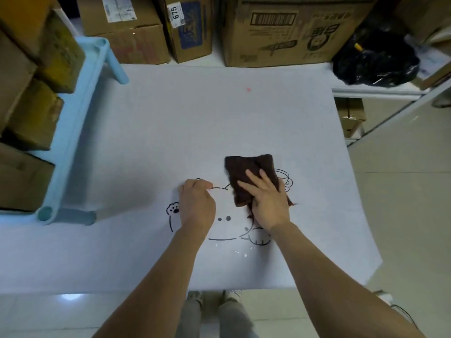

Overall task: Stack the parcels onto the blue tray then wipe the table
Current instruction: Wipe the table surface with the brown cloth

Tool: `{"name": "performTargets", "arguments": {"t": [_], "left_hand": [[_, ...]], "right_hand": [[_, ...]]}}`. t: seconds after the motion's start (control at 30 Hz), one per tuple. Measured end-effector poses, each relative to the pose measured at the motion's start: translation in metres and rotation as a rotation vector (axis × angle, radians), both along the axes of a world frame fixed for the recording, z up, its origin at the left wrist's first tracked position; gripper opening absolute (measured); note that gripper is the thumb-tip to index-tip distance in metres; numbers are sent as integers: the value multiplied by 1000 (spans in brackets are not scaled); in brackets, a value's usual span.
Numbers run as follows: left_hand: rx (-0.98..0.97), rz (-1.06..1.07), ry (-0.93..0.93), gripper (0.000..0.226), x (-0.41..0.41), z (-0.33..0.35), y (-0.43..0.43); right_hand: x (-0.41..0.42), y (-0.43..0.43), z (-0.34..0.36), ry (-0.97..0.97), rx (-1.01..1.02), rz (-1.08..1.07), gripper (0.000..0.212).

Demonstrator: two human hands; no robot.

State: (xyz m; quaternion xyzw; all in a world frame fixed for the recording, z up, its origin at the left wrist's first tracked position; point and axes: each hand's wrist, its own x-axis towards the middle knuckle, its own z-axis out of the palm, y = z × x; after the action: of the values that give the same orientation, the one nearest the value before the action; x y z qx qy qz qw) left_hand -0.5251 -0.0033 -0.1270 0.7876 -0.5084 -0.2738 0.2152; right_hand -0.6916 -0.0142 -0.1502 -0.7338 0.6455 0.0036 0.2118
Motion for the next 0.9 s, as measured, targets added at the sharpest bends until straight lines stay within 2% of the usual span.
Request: {"name": "performTargets", "arguments": {"t": [0.1, 0.17, 0.27, 0.33, 0.4, 0.43, 0.5, 0.57, 0.63, 0.67, 0.73, 0.77, 0.8, 0.87, 0.9], "left_hand": [[-9, -2, 3, 39, -4, 1, 0], [8, 12, -15, 39, -2, 1, 5], [44, 58, -20, 38, 4, 5, 13], [73, 87, -11, 35, 8, 7, 19], [106, 134, 78, 30, 10, 9, 24], [109, 187, 182, 25, 11, 10, 26], [115, 380, 508, 15, 16, 16, 27], [211, 562, 861, 15, 25, 26, 28], [406, 550, 1076, 45, 36, 30, 30], [455, 469, 1131, 57, 40, 33, 32], [353, 327, 1207, 50, 48, 35, 35], [226, 319, 1189, 43, 50, 35, 35], [99, 360, 1084, 41, 54, 35, 34], [-25, 425, 660, 55, 60, 36, 33], [18, 422, 379, 66, 61, 36, 34]], "right_hand": [[-60, 31, -4, 104, -30, -463, 62], [-66, 51, -5, 134, -7, -652, 62], [-36, 58, -7, 59, 0, -755, 66], [-5, 61, -8, -52, -41, -652, 68], [25, 66, -8, -224, -75, -507, 64], [38, 66, -3, -334, -86, -477, 61], [58, 56, 16, -657, -37, -590, 53], [68, 42, 43, -1110, 183, -817, 46], [71, 34, 61, -1496, 482, -981, 42], [71, 32, 64, -1606, 624, -1023, 39], [73, 32, 67, -1691, 828, -1037, 31], [73, 33, 67, -1681, 854, -1044, 30], [72, 33, 63, -1619, 804, -1079, 22], [61, 28, 56, -1379, 541, -1109, 14], [54, 26, 52, -1234, 384, -1095, 14]]}}
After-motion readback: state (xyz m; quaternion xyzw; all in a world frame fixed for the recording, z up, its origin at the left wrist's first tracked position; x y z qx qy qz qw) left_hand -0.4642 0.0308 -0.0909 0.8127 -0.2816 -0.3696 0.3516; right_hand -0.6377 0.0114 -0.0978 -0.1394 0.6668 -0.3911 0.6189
